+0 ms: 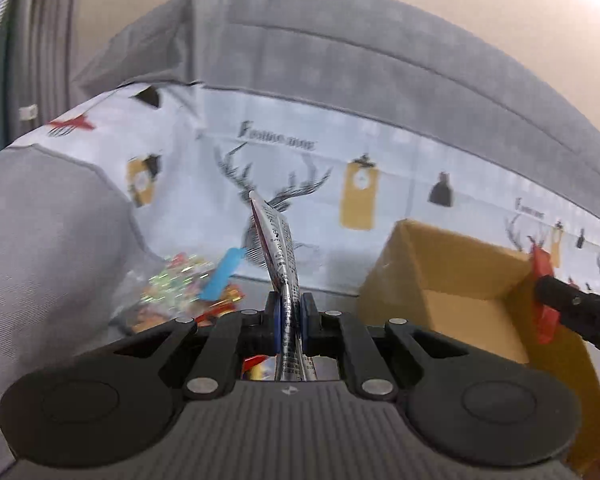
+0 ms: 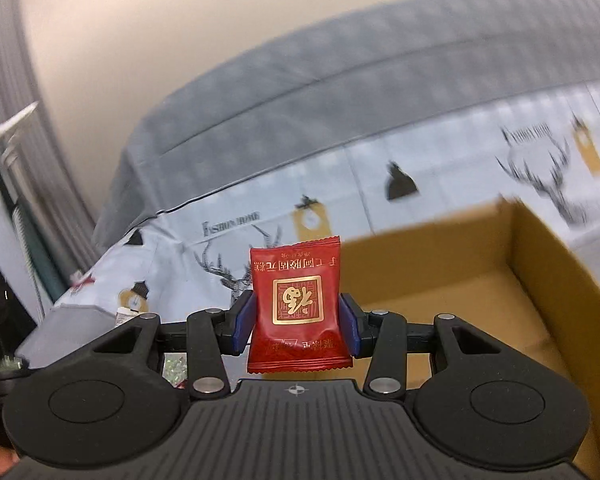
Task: Organize snacks
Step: 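Lift the silver sachet with the left gripper while the right gripper lifts the red packet, then carry both snacks over the cardboard box and open both grippers to drop them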
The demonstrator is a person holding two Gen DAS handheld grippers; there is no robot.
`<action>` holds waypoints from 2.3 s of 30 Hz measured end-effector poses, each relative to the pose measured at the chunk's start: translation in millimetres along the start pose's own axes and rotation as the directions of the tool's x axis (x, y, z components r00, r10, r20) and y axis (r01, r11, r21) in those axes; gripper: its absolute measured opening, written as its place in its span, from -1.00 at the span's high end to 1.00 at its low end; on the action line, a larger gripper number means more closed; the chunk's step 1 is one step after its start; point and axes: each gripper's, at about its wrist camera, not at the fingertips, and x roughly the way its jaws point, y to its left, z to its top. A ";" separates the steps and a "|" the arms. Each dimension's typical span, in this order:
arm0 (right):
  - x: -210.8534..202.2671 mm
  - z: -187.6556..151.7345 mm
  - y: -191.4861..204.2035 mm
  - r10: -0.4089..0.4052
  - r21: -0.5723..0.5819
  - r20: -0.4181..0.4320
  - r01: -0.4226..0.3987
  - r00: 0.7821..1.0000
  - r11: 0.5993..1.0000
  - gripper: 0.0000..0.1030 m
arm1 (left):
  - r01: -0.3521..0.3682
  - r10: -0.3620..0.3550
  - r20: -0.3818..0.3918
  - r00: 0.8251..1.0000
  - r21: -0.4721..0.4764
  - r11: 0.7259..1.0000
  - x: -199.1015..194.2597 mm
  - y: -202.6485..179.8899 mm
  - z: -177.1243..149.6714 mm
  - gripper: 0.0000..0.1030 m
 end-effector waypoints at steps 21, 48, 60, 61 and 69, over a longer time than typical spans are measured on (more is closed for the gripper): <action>-32.2 10.8 -59.2 -0.109 -0.060 0.050 0.112 0.993 0.992 0.08 | 0.192 -0.205 0.072 0.976 0.157 0.969 6.4 -97.2 -23.1 0.81; -44.4 12.9 -83.9 -0.164 -0.067 0.046 0.167 0.985 0.984 0.08 | 0.270 -0.284 0.060 0.957 0.177 0.946 13.2 -134.4 -37.1 0.81; -44.0 12.2 -83.2 -0.167 -0.069 0.044 0.169 0.985 0.983 0.07 | 0.279 -0.294 0.064 0.954 0.175 0.944 11.7 -137.1 -38.4 0.81; -43.7 12.1 -83.8 -0.166 -0.070 0.043 0.169 0.985 0.983 0.07 | 0.280 -0.294 0.063 0.954 0.175 0.944 11.8 -137.5 -38.4 0.81; -42.6 12.1 -83.2 -0.166 -0.073 0.040 0.168 0.985 0.983 0.07 | 0.283 -0.298 0.065 0.952 0.175 0.943 10.9 -140.0 -39.1 0.81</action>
